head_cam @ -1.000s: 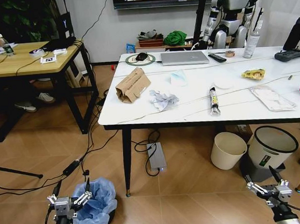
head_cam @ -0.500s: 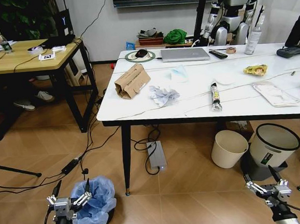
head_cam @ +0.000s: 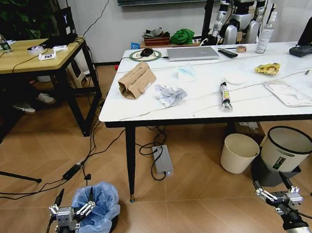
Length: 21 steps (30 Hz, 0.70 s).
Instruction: Pick up the trash bin and place the trash from the table into it.
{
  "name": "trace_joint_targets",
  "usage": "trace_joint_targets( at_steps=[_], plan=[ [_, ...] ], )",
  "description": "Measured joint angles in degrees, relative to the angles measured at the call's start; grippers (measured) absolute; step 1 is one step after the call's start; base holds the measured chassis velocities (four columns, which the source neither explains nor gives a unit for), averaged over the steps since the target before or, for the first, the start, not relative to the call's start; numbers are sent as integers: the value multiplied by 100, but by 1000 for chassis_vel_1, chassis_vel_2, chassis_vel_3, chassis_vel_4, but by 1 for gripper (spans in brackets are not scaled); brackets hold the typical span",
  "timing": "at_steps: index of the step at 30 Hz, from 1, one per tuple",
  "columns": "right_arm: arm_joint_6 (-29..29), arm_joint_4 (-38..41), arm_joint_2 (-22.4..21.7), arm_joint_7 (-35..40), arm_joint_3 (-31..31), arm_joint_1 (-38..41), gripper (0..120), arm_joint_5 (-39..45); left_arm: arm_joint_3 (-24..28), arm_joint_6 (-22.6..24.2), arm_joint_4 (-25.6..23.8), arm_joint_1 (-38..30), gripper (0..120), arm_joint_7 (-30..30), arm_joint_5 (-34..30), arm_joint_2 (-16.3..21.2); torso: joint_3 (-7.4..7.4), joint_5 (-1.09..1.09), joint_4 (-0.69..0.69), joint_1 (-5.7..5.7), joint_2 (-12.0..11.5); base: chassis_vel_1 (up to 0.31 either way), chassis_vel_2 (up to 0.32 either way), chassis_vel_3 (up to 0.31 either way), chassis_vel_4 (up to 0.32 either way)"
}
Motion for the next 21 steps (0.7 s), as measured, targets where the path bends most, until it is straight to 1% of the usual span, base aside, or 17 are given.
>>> trace_joint_targets(
  at_steps=[5, 14, 21],
  plan=[
    [6, -28, 14, -4, -24, 22, 100, -39, -17, 0, 27, 11, 100, 12, -3, 6, -101, 0, 0, -54, -155, 0, 0, 0, 0],
    [17, -45, 29, -8, -51, 29, 100, -65, -48, -10, 73, 25, 100, 23, -5, 8, -220, 0, 0, -122, -340, 0, 0, 0, 0],
    [18, -43, 119, -10, -115, 76, 100, -147, -46, -9, 108, 48, 100, 26, -7, 6, -326, 1, 0, -189, -514, 0, 0, 0, 0]
  ],
)
